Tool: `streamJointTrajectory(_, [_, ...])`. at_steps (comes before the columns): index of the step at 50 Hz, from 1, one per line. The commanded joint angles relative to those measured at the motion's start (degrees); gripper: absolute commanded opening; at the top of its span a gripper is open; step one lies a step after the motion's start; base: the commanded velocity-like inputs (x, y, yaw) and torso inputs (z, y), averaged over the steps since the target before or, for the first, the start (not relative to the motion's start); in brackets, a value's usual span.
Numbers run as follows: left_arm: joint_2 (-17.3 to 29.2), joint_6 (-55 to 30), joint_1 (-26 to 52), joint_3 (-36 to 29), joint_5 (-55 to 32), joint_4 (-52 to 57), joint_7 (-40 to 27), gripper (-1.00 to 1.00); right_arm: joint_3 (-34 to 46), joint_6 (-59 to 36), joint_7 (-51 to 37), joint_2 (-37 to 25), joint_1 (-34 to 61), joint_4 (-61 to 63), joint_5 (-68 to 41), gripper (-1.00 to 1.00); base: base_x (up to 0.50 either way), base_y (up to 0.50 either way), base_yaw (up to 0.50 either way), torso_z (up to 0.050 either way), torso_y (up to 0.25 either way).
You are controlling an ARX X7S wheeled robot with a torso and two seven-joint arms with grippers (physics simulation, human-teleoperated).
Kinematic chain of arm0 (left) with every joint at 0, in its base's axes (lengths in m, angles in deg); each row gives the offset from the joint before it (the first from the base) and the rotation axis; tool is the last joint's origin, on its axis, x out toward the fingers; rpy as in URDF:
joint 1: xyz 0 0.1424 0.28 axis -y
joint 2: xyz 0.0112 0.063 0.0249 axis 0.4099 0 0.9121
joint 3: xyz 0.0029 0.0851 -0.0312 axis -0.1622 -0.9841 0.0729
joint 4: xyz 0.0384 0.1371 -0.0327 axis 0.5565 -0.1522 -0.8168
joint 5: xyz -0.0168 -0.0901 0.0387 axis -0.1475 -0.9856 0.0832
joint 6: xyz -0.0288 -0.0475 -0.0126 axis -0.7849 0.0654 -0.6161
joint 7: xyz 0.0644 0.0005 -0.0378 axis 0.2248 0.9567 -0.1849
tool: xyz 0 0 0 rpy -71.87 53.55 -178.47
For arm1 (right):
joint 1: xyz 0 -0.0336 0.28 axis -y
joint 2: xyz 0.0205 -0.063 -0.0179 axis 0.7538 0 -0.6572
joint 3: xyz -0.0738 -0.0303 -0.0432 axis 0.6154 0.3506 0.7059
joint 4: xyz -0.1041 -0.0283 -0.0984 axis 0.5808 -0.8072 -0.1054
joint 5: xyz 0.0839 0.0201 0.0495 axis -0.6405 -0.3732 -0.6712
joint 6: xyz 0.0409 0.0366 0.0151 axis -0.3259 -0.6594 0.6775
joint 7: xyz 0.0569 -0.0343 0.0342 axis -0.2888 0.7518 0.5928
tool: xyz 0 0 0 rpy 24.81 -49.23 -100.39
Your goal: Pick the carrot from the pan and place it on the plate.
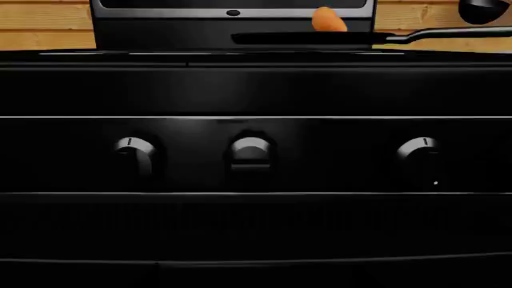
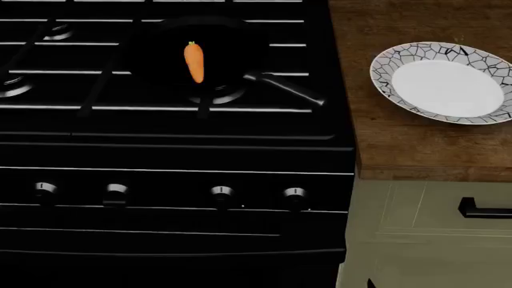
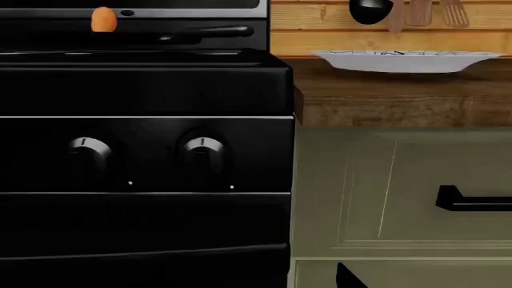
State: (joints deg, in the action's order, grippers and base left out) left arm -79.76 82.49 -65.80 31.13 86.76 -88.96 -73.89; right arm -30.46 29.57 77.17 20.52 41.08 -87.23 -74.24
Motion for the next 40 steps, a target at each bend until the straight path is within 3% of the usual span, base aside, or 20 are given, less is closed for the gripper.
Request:
streamJointTrajectory(1, [0.57, 0.00, 0.00, -0.64, -0.56, 0.00, -0.64, 1.00, 0.72, 0.00, -0.72, -0.54, 0.00, 0.00, 0.00, 1.00, 0.00, 0.00, 0.00, 0.000, 0.000])
streamJointTrajectory(23, [3.89, -5.86, 0.14, -4.26, -3.90, 6.39, -4.31, 1.00, 4.36, -1.43, -4.43, -3.54, 0.20, 0.98, -3.22, 1.00, 0.00, 0.00, 0.00, 0.000, 0.000])
streamJointTrajectory(28, [5.25, -13.73, 0.04, -2.75, -3.38, 19.02, -7.09, 1.00, 2.78, -10.39, -6.98, -4.97, 1.05, 12.52, -3.35, 1.00, 0.00, 0.00, 0.00, 0.000, 0.000])
streamJointTrajectory(30, [6.19, -12.62, -0.48, -2.18, -2.46, 21.72, -7.85, 1.00, 1.54, -16.20, -7.11, -5.92, 1.99, 20.38, -5.07, 1.00, 0.00, 0.00, 0.00, 0.000, 0.000])
streamJointTrajectory(37, [9.11, -42.42, 9.33, -1.84, 0.87, 50.87, -9.29, 1.00, -3.75, -45.67, -8.43, -9.51, 11.72, 49.79, -13.26, 1.00, 0.00, 0.00, 0.00, 0.000, 0.000])
streamJointTrajectory(39, [9.09, -55.79, 17.31, -0.02, -0.96, 59.36, -7.73, 1.00, -5.26, -57.02, -8.98, -10.99, 18.44, 57.69, -16.49, 1.00, 0.00, 0.00, 0.00, 0.000, 0.000])
streamJointTrajectory(40, [9.91, -59.27, 20.56, 0.46, -2.61, 59.99, -8.03, 1.00, -8.50, -64.08, -10.74, -11.60, 22.89, 59.96, -23.68, 1.00, 0.00, 0.00, 0.00, 0.000, 0.000])
